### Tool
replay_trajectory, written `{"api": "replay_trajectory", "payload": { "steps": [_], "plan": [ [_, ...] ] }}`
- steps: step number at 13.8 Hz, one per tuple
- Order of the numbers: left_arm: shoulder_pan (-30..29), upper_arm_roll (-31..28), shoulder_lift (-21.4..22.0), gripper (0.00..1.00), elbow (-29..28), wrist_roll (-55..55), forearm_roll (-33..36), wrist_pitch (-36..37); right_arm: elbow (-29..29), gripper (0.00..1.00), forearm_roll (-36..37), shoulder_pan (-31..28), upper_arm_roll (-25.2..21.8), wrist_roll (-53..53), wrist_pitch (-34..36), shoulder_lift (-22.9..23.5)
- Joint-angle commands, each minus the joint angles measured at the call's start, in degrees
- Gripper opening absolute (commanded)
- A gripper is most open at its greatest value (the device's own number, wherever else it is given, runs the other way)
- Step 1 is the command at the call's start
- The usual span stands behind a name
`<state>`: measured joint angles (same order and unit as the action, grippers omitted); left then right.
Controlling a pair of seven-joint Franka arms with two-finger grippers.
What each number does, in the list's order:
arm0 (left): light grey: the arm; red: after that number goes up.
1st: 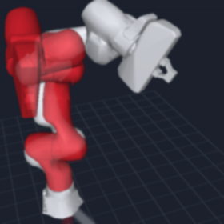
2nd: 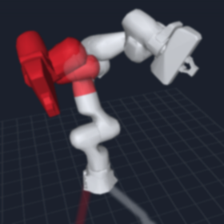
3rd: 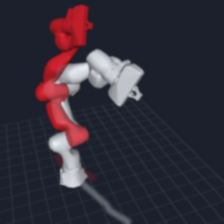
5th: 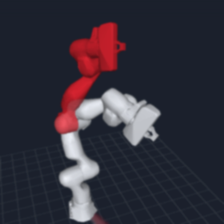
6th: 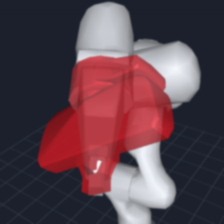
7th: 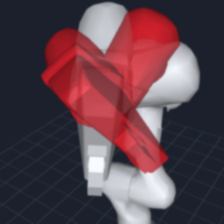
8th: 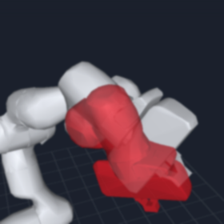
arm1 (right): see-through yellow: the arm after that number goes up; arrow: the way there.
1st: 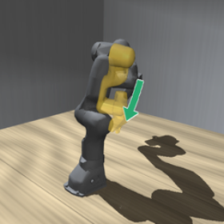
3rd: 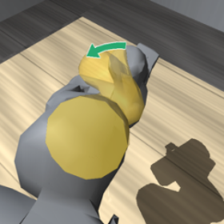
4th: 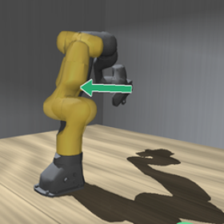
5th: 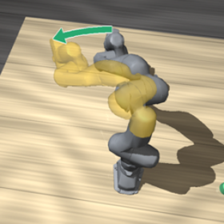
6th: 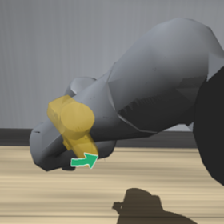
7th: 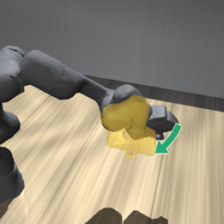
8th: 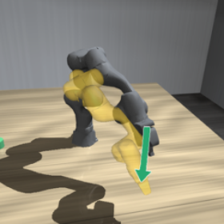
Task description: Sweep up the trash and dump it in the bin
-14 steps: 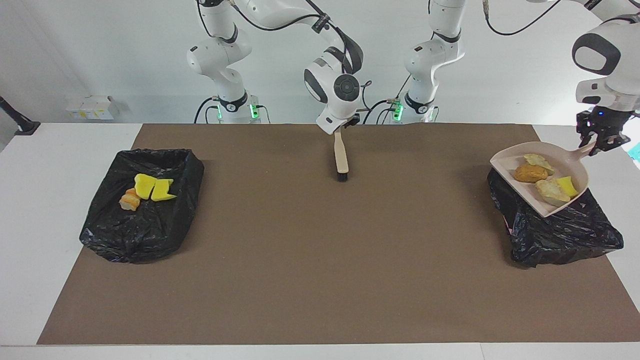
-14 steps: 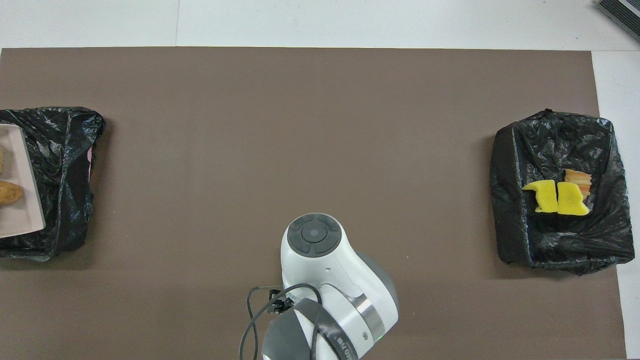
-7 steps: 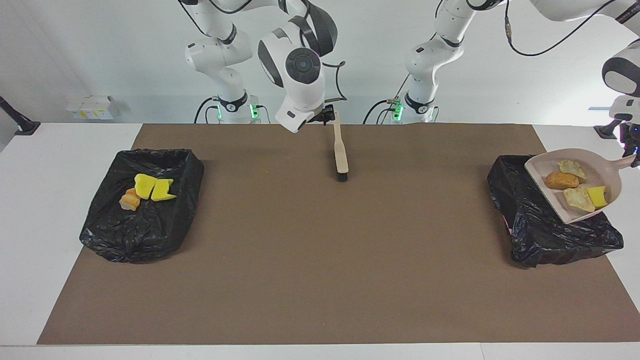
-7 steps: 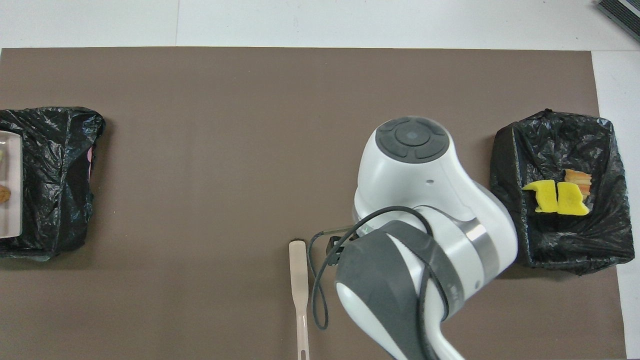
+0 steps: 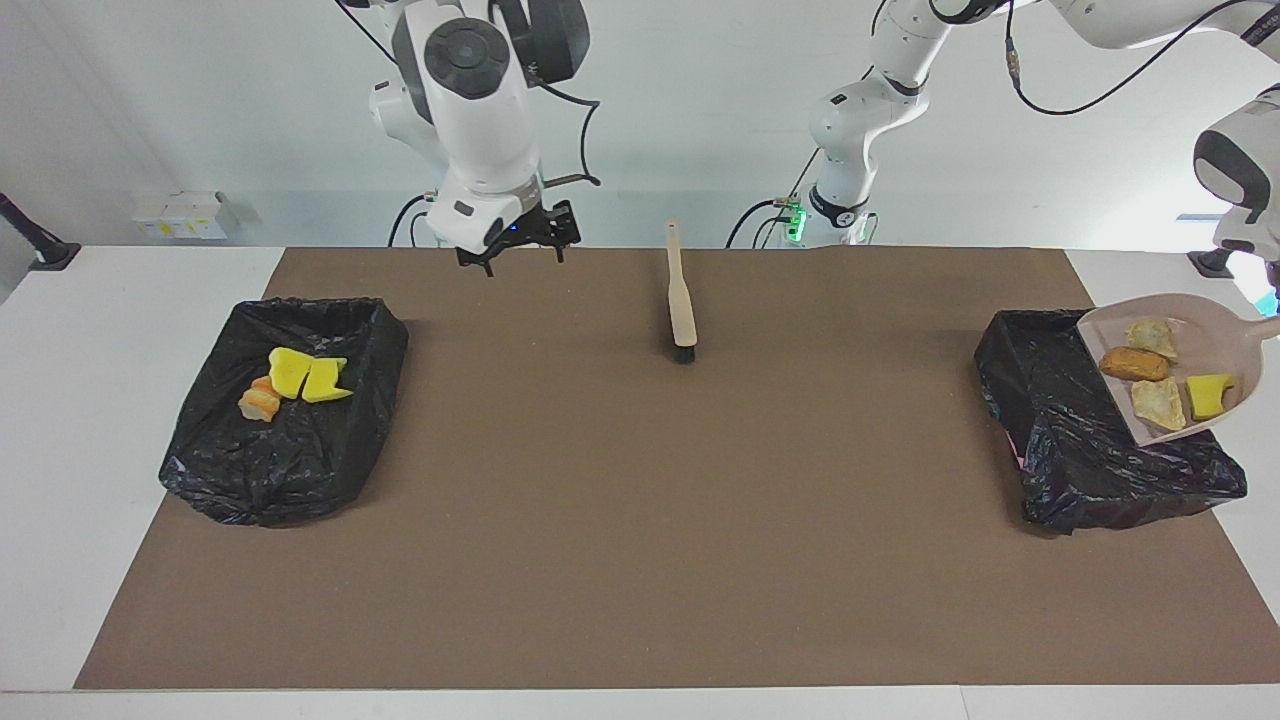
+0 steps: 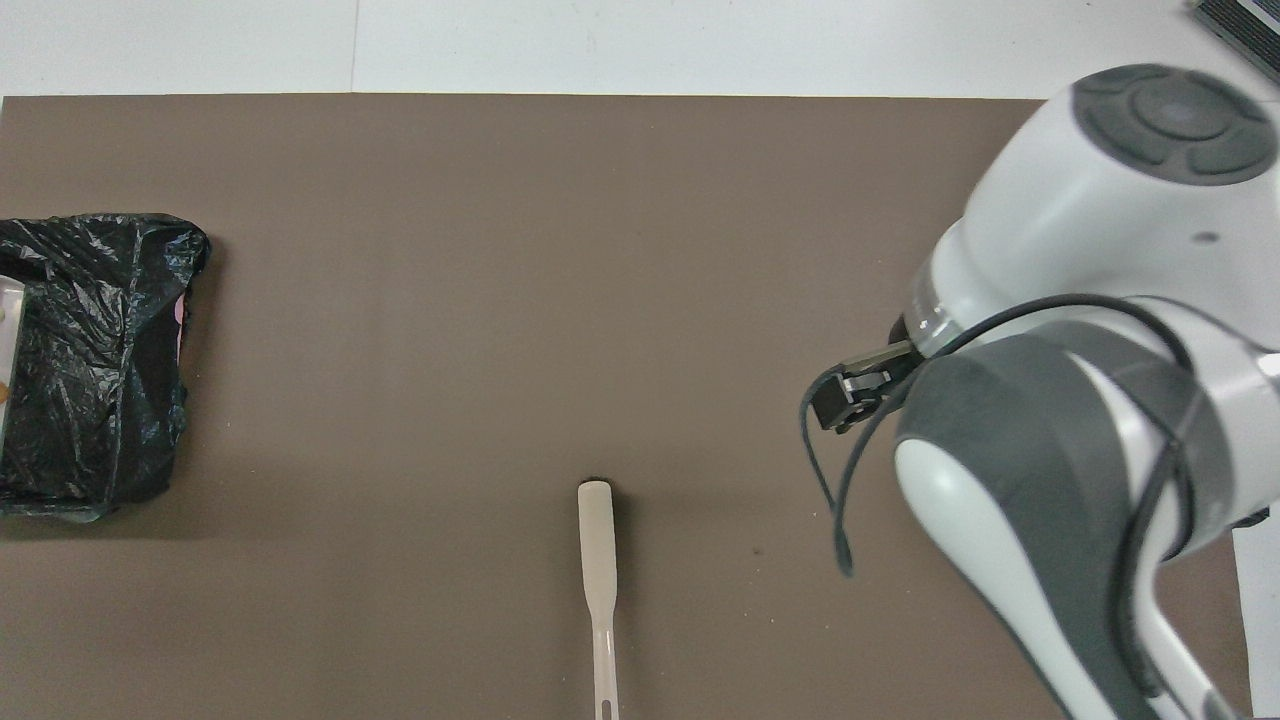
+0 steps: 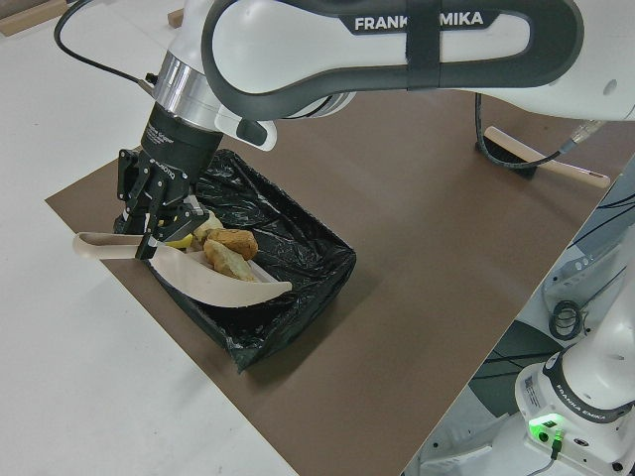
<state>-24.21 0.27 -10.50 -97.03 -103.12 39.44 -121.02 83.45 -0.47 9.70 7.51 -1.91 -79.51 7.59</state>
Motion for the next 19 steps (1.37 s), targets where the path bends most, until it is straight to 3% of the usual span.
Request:
{"api": "replay_trajectory", "payload": {
  "steps": [1, 8, 13, 19],
  "plan": [
    [1.0, -0.7, -0.4, 0.00, 1.2, 1.2, 4.2, 0.6, -3.7, 1.00, 5.5, -4.2, 0.6, 6.7, 0.3, 0.1],
    [4.3, -0.7, 0.4, 0.00, 1.2, 4.3, 14.4, 2.4, -5.6, 1.00, 9.1, -12.9, 0.1, 8.0, -3.0, 0.0],
    [7.8, -0.8, 0.9, 0.00, 1.2, 9.8, 20.9, 6.8, -1.6, 1.00, 5.1, -13.9, -3.5, 3.6, -2.6, -4.7],
    [12.3, -0.8, 1.0, 0.00, 1.9, 11.4, 26.9, 12.6, 2.4, 1.00, 3.3, -13.3, -3.4, -2.7, -2.2, -8.6]
  ]
}}
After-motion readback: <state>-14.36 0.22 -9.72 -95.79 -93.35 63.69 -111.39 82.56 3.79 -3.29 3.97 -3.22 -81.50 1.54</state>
